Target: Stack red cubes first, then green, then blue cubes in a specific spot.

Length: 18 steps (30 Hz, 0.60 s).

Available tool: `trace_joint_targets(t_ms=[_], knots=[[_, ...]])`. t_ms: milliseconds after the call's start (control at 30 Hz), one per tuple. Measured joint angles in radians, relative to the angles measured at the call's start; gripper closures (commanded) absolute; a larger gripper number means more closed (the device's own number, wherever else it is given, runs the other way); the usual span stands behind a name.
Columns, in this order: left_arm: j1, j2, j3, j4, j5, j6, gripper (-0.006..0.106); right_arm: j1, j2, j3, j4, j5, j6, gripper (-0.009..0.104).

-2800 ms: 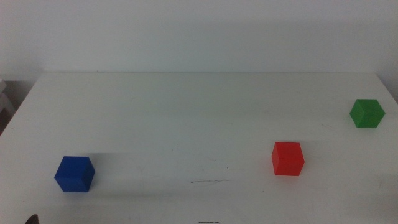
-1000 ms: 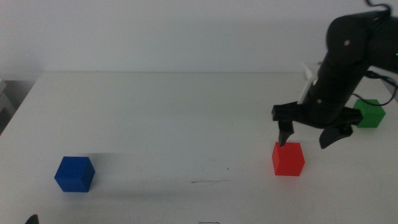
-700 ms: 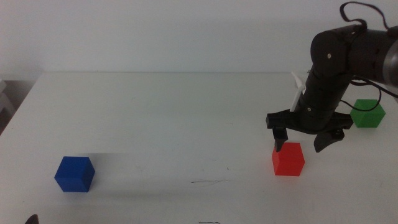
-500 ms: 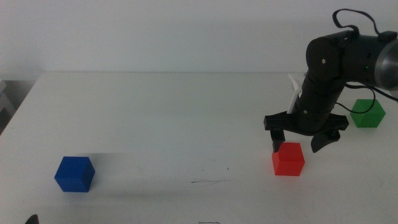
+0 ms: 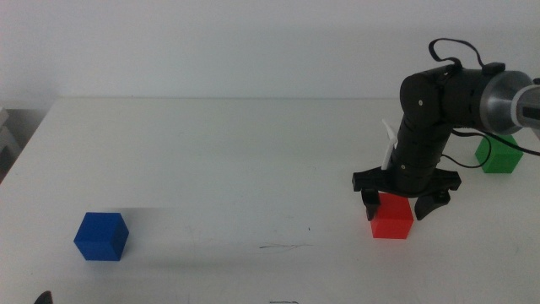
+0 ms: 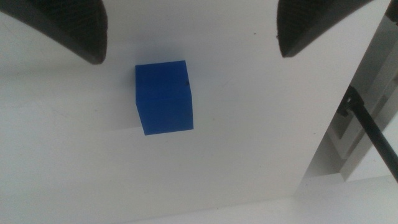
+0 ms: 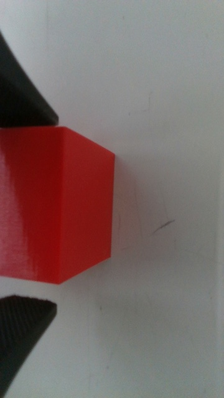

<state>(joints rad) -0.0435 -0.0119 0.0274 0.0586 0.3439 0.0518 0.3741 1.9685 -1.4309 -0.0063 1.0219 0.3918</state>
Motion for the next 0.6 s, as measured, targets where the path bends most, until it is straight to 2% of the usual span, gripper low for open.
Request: trace_joint_targets(t_ms=[100, 167, 200, 233, 600], knots=[[0.000, 0.000, 0.000, 0.000, 0.000, 0.000, 0.007, 0.000, 0.006, 0.000, 0.001, -0.004, 0.000, 0.060], [0.000, 0.000, 0.000, 0.000, 0.000, 0.000, 0.007, 0.000, 0.006, -0.001, 0.006, -0.003, 0.000, 0.077], [0.000, 0.000, 0.000, 0.000, 0.000, 0.000, 0.007, 0.002, 0.005, -0.002, 0.001, 0.000, -0.001, 0.092], [0.000, 0.000, 0.000, 0.000, 0.000, 0.000, 0.007, 0.006, 0.001, -0.004, 0.001, 0.009, 0.000, 0.097], [0.000, 0.000, 0.000, 0.000, 0.000, 0.000, 0.007, 0.160, -0.033, -0.200, -0.007, 0.115, 0.142, 0.096]])
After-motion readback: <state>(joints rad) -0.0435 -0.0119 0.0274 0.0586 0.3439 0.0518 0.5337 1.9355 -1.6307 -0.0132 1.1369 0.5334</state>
